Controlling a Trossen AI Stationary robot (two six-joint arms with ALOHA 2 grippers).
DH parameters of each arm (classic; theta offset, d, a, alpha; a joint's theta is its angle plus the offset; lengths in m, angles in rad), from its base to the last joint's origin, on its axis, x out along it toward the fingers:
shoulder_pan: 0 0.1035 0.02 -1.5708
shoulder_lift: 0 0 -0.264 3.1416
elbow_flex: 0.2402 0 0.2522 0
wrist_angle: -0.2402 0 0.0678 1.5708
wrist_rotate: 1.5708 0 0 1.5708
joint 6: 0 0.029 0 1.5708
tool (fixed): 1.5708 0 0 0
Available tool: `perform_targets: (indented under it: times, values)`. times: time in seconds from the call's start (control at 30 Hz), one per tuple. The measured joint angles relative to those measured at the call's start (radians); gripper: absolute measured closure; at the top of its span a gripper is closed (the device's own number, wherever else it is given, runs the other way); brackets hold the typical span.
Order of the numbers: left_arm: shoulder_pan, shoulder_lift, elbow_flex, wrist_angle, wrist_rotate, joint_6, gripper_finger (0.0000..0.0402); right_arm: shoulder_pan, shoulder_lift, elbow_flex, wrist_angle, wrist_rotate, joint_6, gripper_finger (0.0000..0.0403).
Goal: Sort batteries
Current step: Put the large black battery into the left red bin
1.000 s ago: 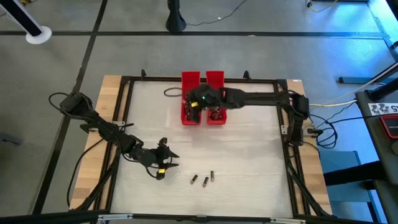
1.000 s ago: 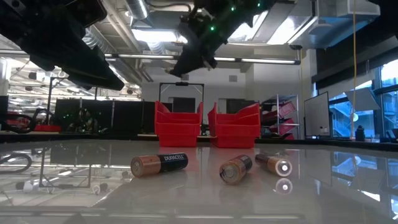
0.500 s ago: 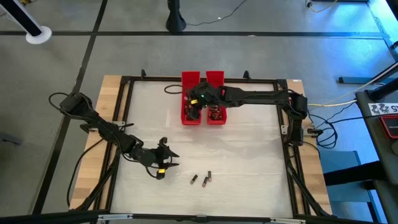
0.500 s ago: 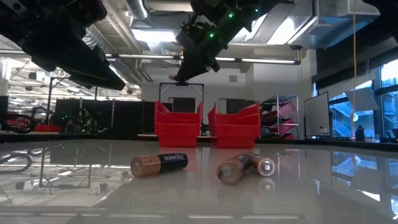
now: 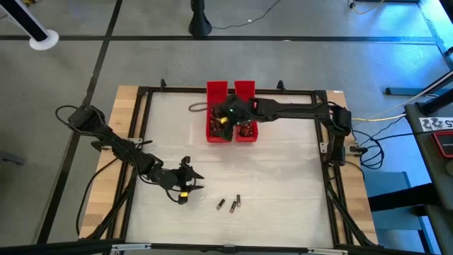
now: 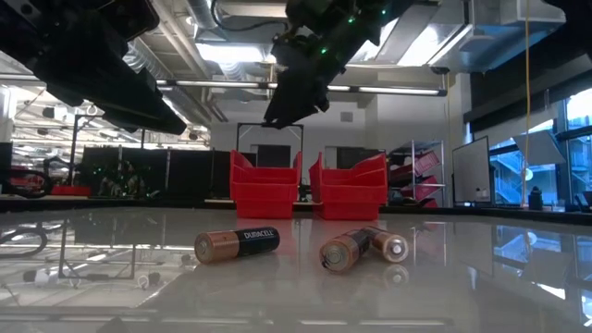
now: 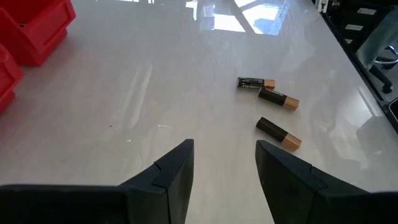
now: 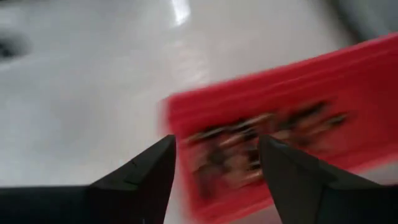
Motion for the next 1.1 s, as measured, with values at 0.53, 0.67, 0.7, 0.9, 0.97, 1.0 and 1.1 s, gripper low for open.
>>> perform_targets:
  times: [0.53, 0.67, 0.7, 0.9, 0.97, 1.0, 1.1]
  values:
    - [0.000, 0.000, 0.000, -0.053, -0.004, -0.051, 0.0241, 0.465, -0.003, 0.000, -0.144, -0.044, -0.133, 0.0171]
    - [0.000, 0.000, 0.000, -0.082, -0.004, -0.079, 0.0241, 0.540, 0.001, 0.000, -0.114, 0.000, -0.135, 0.0171]
    - [0.000, 0.000, 0.000, -0.082, -0.004, -0.079, 0.0241, 0.552, 0.006, 0.000, -0.096, 0.000, -0.134, 0.0171]
    - [0.000, 0.000, 0.000, -0.077, -0.005, -0.081, 0.0241, 0.573, 0.079, -0.006, -0.061, -0.011, -0.126, 0.0171]
    - [0.000, 0.000, 0.000, -0.082, -0.005, -0.089, 0.0241, 0.572, 0.116, -0.006, -0.047, -0.019, -0.121, 0.0171]
    - [0.000, 0.000, 0.000, -0.082, -0.005, -0.093, 0.0241, 0.571, 0.131, -0.006, -0.039, -0.019, -0.122, 0.0171]
    - [0.000, 0.000, 0.000, -0.080, -0.005, -0.095, 0.0241, 0.571, 0.173, -0.006, 0.015, -0.021, -0.132, 0.0171]
